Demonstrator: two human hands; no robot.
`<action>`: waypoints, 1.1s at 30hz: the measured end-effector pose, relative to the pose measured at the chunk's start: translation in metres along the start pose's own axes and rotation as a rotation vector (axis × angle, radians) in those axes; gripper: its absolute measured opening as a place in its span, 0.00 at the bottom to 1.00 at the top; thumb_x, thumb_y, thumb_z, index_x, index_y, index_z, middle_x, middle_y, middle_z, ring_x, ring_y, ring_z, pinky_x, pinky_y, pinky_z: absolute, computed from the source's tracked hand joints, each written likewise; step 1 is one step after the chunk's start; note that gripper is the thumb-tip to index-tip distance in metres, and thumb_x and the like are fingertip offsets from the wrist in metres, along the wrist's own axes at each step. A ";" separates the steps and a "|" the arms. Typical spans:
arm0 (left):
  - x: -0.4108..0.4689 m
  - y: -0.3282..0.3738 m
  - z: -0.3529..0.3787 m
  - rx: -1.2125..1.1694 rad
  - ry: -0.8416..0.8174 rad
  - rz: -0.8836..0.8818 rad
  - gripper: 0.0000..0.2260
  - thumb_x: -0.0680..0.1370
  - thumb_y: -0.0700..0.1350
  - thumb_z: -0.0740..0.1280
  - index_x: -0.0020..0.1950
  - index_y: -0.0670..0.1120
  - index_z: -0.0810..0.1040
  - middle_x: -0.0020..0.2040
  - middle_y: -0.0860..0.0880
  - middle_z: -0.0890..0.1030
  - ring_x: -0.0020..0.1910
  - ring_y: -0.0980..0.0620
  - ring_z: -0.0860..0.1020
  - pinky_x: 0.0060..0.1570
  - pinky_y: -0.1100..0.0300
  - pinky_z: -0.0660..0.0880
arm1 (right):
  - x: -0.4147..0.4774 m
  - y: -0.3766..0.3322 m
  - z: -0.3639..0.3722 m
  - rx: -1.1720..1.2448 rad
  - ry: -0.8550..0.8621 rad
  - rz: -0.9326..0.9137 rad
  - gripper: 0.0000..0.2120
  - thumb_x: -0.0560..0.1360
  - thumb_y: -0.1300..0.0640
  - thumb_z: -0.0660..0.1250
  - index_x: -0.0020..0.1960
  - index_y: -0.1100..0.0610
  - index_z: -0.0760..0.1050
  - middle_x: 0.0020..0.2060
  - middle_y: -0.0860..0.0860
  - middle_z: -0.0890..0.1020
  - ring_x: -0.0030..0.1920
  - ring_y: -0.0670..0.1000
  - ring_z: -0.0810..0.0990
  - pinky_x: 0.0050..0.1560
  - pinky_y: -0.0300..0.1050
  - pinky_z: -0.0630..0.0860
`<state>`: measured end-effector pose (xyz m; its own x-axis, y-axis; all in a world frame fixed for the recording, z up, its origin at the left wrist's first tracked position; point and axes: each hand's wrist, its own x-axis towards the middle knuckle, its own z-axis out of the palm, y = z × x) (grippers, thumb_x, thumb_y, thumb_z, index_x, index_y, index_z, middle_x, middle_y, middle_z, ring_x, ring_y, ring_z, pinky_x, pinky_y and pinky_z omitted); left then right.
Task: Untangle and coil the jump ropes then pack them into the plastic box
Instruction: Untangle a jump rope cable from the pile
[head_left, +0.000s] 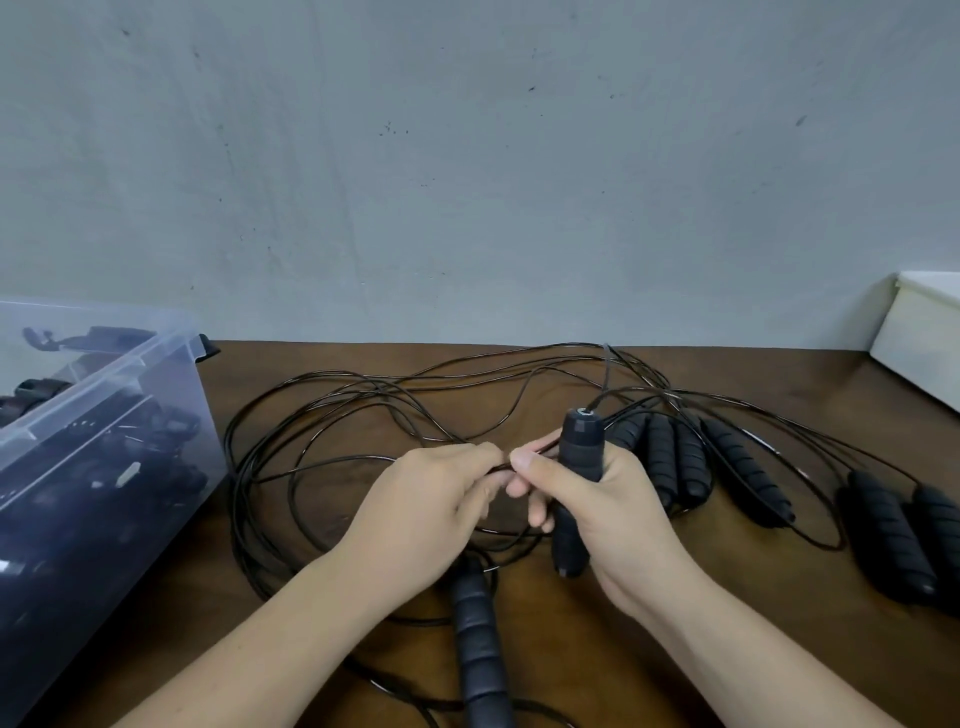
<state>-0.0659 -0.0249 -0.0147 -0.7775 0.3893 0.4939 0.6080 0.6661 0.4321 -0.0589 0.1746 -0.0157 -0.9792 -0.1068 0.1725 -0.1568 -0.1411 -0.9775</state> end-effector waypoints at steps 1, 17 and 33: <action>0.000 -0.001 0.000 -0.009 0.001 -0.001 0.08 0.84 0.51 0.63 0.46 0.55 0.76 0.36 0.57 0.76 0.39 0.56 0.79 0.40 0.54 0.77 | 0.001 -0.001 -0.001 0.009 0.008 0.003 0.07 0.79 0.59 0.74 0.52 0.64 0.84 0.41 0.62 0.86 0.34 0.53 0.79 0.34 0.45 0.76; 0.010 -0.013 -0.018 -0.096 0.086 -0.132 0.05 0.83 0.51 0.69 0.48 0.57 0.82 0.38 0.57 0.81 0.45 0.55 0.82 0.45 0.62 0.76 | 0.020 -0.035 -0.040 0.238 0.240 0.010 0.10 0.80 0.56 0.73 0.43 0.61 0.81 0.35 0.55 0.79 0.31 0.50 0.72 0.31 0.41 0.72; 0.002 0.014 -0.009 0.178 0.159 0.041 0.05 0.83 0.52 0.67 0.56 0.55 0.82 0.46 0.58 0.79 0.43 0.56 0.80 0.39 0.57 0.78 | 0.004 -0.002 -0.002 -0.018 0.079 0.036 0.05 0.80 0.58 0.75 0.48 0.60 0.86 0.43 0.60 0.88 0.35 0.54 0.79 0.38 0.47 0.77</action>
<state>-0.0572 -0.0205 -0.0010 -0.7095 0.3225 0.6266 0.5894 0.7589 0.2768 -0.0631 0.1769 -0.0130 -0.9912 -0.0336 0.1278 -0.1229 -0.1206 -0.9851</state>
